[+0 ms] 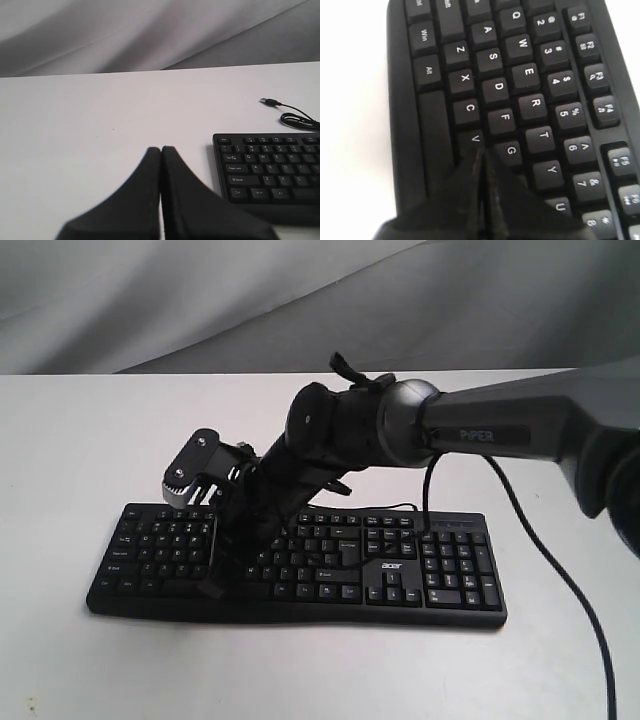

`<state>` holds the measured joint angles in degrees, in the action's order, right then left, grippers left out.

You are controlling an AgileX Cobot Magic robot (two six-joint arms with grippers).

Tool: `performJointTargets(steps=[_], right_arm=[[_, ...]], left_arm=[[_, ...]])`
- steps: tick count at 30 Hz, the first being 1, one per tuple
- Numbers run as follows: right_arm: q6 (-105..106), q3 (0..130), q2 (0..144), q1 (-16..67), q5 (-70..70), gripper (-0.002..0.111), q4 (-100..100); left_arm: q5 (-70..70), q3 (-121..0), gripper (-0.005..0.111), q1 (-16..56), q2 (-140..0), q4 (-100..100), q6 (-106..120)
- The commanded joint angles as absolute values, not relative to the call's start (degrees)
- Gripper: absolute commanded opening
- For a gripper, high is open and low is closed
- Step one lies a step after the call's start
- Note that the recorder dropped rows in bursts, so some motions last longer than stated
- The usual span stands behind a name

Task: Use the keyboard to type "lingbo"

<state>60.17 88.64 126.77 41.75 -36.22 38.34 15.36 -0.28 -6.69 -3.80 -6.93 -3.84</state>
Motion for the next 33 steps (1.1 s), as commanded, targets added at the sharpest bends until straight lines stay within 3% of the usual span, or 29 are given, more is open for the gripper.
performJointTargets(steps=[1,11,33], right_arm=[[56.3,88.4,122.8,41.1,-36.5,0.0,33.1],[55.0,83.3,121.8,35.4,-35.2,0.0,32.3],[59.4,81.8,123.5,35.2,-32.9,0.0,36.8]], left_arm=[[15.0,0.0,0.0,-6.7,-4.0,-6.7,-4.0],[15.0,0.0,0.0,-6.7,-4.0,-6.7,-4.0],[15.0,0.0,0.0,-6.7,-4.0,-6.7,-4.0]])
